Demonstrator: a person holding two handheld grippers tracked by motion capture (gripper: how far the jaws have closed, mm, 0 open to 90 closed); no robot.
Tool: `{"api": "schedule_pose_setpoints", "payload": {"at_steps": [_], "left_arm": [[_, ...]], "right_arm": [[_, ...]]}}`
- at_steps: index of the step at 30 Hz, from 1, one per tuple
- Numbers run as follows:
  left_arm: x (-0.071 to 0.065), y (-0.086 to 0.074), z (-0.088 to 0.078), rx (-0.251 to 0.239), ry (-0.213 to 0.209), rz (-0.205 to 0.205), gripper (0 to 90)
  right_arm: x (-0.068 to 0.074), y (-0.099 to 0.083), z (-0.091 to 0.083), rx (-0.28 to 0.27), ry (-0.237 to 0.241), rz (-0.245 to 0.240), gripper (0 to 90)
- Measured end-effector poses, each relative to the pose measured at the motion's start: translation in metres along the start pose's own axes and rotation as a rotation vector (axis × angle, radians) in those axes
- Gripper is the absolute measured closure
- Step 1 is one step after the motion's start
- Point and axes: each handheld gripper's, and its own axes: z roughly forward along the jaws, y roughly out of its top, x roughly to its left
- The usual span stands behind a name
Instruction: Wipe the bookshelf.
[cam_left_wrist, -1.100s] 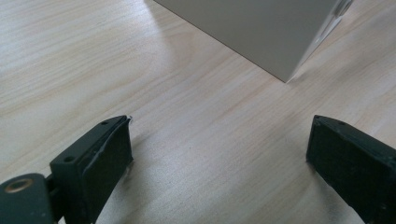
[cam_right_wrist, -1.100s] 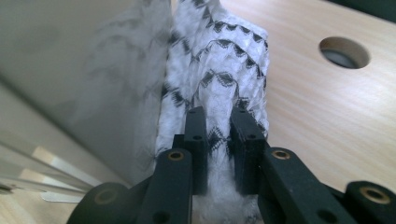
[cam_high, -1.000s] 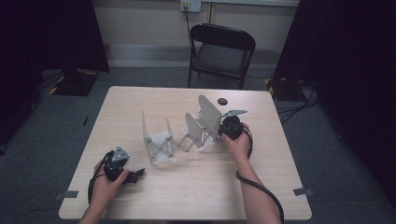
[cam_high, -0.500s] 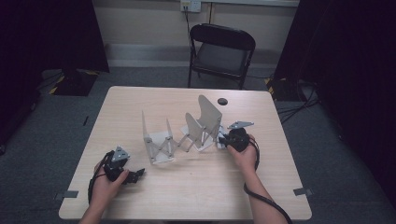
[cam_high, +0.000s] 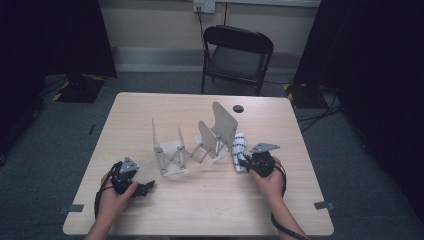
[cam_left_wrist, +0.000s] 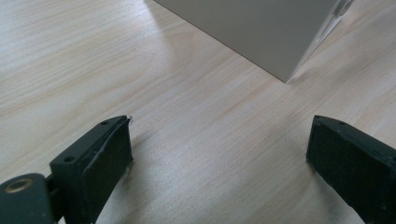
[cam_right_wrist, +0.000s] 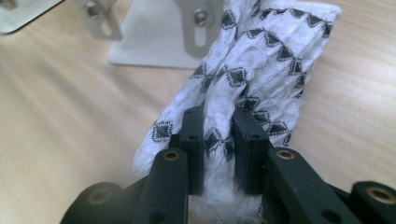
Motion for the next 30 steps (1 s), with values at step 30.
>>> {"api": "schedule_pose_setpoints", "payload": {"at_steps": [30], "left_arm": [[-0.001, 0.002, 0.003, 0.002, 0.0, -0.005, 4.2]], "right_arm": [[0.008, 0.001, 0.001, 0.023, -0.138, 0.063, 49.7]]}}
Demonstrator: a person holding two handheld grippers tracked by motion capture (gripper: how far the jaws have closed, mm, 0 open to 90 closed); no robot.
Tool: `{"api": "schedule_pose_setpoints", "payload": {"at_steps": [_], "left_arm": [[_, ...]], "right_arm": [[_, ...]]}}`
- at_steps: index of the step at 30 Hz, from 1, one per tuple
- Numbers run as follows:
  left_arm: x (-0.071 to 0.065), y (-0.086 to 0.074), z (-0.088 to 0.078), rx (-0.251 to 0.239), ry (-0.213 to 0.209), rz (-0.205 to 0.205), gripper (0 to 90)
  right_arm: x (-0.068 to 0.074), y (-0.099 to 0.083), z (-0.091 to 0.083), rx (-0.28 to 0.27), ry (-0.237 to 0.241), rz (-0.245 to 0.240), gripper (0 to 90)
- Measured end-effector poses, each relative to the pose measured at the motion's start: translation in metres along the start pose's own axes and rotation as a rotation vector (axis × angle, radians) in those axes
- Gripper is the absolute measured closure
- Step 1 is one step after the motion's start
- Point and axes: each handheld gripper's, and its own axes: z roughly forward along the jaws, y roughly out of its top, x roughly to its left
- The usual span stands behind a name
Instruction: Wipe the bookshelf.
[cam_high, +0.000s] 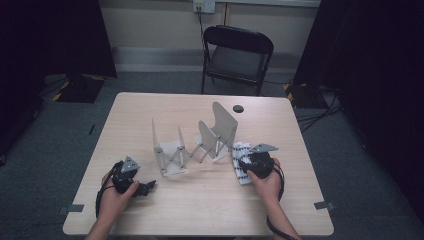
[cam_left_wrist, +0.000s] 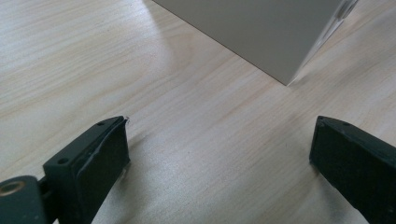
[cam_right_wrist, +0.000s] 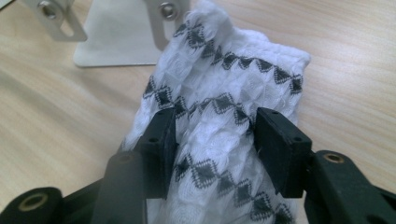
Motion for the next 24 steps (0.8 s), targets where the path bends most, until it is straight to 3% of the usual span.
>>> {"api": "schedule_pose_setpoints", "payload": {"at_steps": [9, 14, 18, 22, 24], "left_arm": [[0.0, 0.0, 0.0, 0.0, 0.004, -0.002, 4.0], [0.0, 0.0, 0.0, 0.001, 0.005, -0.002, 4.0], [0.0, 0.0, 0.0, 0.001, 0.004, -0.002, 4.0], [0.0, 0.0, 0.0, 0.001, 0.004, -0.002, 4.0], [0.0, 0.0, 0.0, 0.002, 0.005, -0.002, 4.0]], "right_arm": [[0.011, -0.015, -0.018, 0.004, 0.064, -0.067, 50.2], [0.016, -0.02, -0.026, 0.005, 0.093, -0.058, 46.7], [0.012, -0.019, -0.04, -0.053, 0.037, 0.036, 38.5], [0.011, -0.018, -0.04, -0.046, 0.028, 0.094, 38.7], [0.016, -0.023, -0.034, -0.014, 0.01, 0.093, 39.7]]}}
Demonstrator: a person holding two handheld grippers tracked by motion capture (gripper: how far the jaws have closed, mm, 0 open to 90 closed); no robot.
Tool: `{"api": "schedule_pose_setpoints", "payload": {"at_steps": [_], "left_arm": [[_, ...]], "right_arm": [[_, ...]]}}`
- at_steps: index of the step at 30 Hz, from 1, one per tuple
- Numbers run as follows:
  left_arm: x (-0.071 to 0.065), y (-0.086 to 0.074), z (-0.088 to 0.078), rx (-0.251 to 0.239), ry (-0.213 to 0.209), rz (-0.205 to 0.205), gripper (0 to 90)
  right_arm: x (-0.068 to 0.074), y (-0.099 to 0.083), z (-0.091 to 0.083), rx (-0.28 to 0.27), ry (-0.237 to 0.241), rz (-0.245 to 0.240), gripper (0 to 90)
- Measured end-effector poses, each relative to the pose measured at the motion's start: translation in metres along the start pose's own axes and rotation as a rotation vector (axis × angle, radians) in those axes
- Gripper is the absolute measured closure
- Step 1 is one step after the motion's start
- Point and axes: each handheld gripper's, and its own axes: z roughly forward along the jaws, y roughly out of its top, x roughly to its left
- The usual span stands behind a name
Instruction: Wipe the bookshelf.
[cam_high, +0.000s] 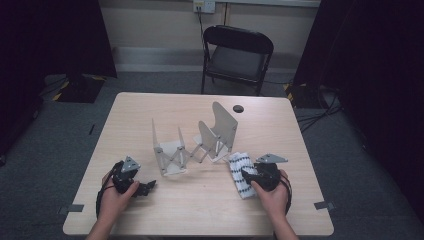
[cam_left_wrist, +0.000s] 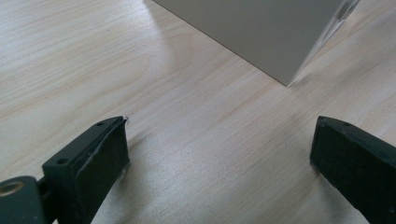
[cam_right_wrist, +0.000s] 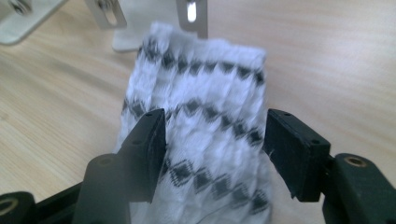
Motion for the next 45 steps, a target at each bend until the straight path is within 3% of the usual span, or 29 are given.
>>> {"api": "schedule_pose_setpoints", "payload": {"at_steps": [2, 4, 6, 16, 26, 34, 38, 45], "left_arm": [[0.0, 0.0, 0.0, 0.0, 0.0, 0.0, 4.0], [0.0, 0.0, 0.0, 0.001, -0.002, 0.001, 4.0], [0.0, 0.0, 0.0, 0.001, -0.002, 0.001, 4.0], [0.0, 0.0, 0.0, 0.003, 0.002, 0.007, 3.8], [0.001, 0.0, 0.0, 0.005, 0.0, 0.008, 3.8], [0.0, 0.0, 0.0, 0.004, 0.001, 0.005, 3.6], [0.0, 0.0, 0.0, 0.003, 0.001, 0.005, 3.6], [0.0, 0.001, 0.001, 0.002, 0.0, 0.003, 3.5]], "right_arm": [[0.003, -0.004, 0.005, 0.031, -0.016, 0.007, 39.8], [0.005, -0.007, 0.008, 0.019, -0.025, 0.024, 40.9], [0.008, -0.007, 0.008, 0.022, -0.019, 0.027, 48.1], [0.017, -0.004, 0.006, 0.046, 0.007, -0.033, 73.0], [0.011, -0.005, 0.004, 0.045, 0.055, 0.039, 75.3], [0.012, 0.002, -0.002, 0.028, 0.059, 0.002, 75.6], [0.012, 0.011, -0.007, -0.001, 0.066, 0.013, 75.6], [0.01, 0.036, -0.033, -0.073, 0.058, -0.005, 75.9]]}}
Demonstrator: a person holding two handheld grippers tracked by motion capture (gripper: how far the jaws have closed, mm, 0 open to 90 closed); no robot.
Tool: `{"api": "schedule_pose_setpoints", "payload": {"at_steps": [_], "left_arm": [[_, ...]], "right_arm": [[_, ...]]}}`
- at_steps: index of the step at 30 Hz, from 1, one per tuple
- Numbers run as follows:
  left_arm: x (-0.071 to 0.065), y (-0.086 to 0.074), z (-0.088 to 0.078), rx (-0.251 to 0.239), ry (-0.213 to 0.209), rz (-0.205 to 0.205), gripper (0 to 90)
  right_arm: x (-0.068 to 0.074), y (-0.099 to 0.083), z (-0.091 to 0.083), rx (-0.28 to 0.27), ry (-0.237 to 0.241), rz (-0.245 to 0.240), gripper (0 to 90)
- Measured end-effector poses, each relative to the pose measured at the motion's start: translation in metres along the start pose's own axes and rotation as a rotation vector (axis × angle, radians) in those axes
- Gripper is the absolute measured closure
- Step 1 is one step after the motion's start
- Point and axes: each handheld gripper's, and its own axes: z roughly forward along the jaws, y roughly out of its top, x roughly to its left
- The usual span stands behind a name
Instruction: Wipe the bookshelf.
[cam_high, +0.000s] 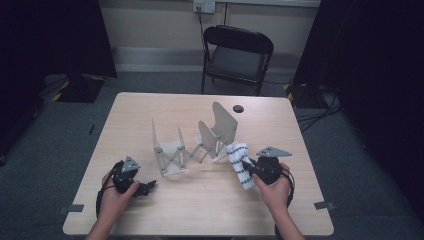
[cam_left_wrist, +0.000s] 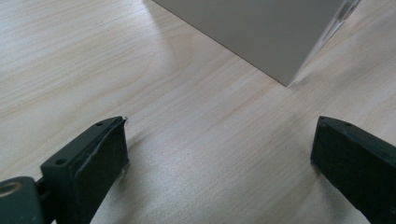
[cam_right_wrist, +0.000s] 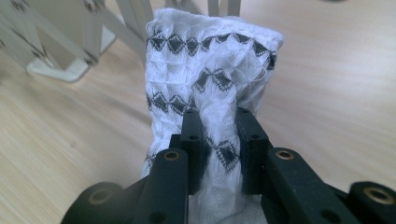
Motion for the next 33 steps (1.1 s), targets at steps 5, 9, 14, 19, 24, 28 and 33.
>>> {"api": "schedule_pose_setpoints", "payload": {"at_steps": [5, 9, 14, 19, 24, 28, 33], "left_arm": [[0.0, 0.0, 0.0, 0.0, 0.001, 0.001, 3.4], [0.0, 0.0, 0.0, 0.0, 0.0, 0.0, 3.4], [0.0, 0.0, 0.0, 0.0, 0.0, 0.0, 3.3], [0.0, 0.0, 0.0, 0.0, 0.0, 0.0, 3.3], [0.0, 0.0, 0.0, 0.0, 0.0, 0.0, 3.3], [0.0, 0.0, 0.0, 0.0, 0.001, 0.0, 3.3], [0.0, 0.0, 0.0, 0.0, 0.001, 0.0, 3.3]], "right_arm": [[-0.003, 0.028, -0.024, -0.099, -0.01, -0.006, 75.8], [0.001, 0.059, -0.032, -0.154, -0.019, -0.053, 75.8], [0.008, 0.077, -0.013, -0.137, -0.019, -0.096, 75.7], [0.005, 0.066, 0.005, -0.126, 0.0, -0.058, 75.8], [0.006, 0.057, 0.011, -0.105, -0.005, -0.08, 76.0], [0.006, 0.052, 0.014, -0.098, 0.0, -0.088, 76.0], [0.007, 0.044, 0.019, -0.076, 0.004, -0.089, 76.1]]}}
